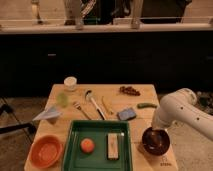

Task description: Stack bowls on top of each other

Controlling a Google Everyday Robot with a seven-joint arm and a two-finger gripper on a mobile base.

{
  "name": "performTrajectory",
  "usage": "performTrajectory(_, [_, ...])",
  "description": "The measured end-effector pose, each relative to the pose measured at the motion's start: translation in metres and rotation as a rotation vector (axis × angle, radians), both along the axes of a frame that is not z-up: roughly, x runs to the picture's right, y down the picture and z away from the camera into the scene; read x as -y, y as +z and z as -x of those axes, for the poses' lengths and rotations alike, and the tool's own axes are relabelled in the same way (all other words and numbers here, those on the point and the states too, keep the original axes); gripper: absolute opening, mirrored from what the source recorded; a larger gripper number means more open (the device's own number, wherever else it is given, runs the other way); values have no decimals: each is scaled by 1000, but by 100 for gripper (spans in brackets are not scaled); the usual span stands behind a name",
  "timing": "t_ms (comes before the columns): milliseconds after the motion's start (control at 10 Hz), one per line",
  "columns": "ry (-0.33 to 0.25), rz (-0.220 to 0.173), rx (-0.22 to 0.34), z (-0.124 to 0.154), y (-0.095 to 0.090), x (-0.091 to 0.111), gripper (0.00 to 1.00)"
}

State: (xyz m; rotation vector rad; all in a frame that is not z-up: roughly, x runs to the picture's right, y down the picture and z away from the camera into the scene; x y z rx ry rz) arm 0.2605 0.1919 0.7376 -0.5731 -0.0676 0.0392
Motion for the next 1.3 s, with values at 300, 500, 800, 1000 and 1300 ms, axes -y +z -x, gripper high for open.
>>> performTrajectory(300, [-13,-45,4,6,-11,19,0])
performTrajectory(500, [-21,-71,3,13,-22,32,0])
performTrajectory(800, [-34,-72,0,34,-41,41,0])
performTrajectory(1000, [-50,-59,-2,61,-49,45,0])
performTrajectory(1300, [-82,-29,-3,96,-59,46,0])
